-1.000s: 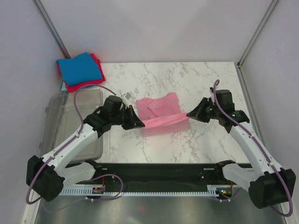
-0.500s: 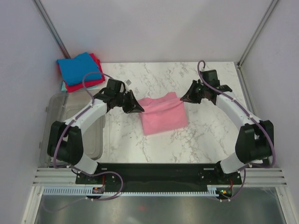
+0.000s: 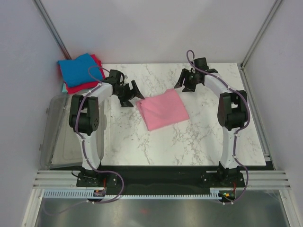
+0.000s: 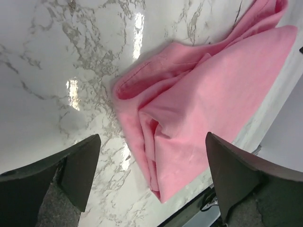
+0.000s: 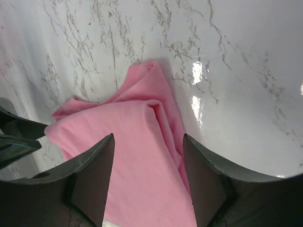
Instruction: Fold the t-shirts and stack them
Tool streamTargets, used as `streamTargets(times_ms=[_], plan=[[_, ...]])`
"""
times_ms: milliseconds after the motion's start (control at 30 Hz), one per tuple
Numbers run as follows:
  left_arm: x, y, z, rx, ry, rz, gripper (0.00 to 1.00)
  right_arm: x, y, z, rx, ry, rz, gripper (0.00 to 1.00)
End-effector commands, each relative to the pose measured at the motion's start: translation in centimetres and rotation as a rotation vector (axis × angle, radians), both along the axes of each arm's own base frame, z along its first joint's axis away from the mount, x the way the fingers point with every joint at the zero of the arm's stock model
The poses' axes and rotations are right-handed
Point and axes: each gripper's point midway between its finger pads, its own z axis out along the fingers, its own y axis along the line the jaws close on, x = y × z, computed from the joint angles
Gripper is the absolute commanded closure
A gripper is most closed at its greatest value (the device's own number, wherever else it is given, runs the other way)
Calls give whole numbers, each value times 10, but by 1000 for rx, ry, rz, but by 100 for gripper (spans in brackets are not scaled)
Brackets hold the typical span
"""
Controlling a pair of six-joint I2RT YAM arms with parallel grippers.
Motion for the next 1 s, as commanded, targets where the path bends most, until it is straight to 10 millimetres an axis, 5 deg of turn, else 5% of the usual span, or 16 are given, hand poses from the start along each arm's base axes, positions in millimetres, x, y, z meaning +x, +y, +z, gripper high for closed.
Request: streamTargets(times_ms=[0,33,67,100,133,167,200,267,300,367,400,500,667,967], plan=[[7,10,51,91,-170,-9,0,-17,-25,28,-65,-66,13,32],[5,14,55,121,-193,0,0,-20,-35,27,-88,-80,-21,32],[-3,20,55,169,-208,17,0,-27,-44,47,-87,-124,-49,32],[-2,20,58,177,-250,17,0,-45,-49,27,-95,-93,-64,32],[-14,22,44,187,-232,12,0,-54,-54,27,-101,-96,-92,32],[-17,20,41,189,-243,10,0,-65,-55,47,-86,-143,-106,32],[-18,19,43,182,-264,15,0,-94,-57,20,-82,-77,-113,32],[-20,17,31,181,-280,20,0,-112,-49,41,-5,-159,-123,31],[-20,16,24,189,-279,24,0,-137,-49,18,-5,-112,-120,31],[-17,13,13,202,-288,29,0,-156,-43,28,28,-151,-108,30],[-16,13,8,207,-282,38,0,-175,-43,14,30,-116,-107,30],[-4,14,-7,235,-278,66,1,-205,-40,14,66,-126,-94,30],[10,5,-30,215,-253,78,10,-234,-40,24,101,-187,-74,28],[1,-13,-57,150,-222,82,34,-268,-36,-11,150,-150,-74,27]])
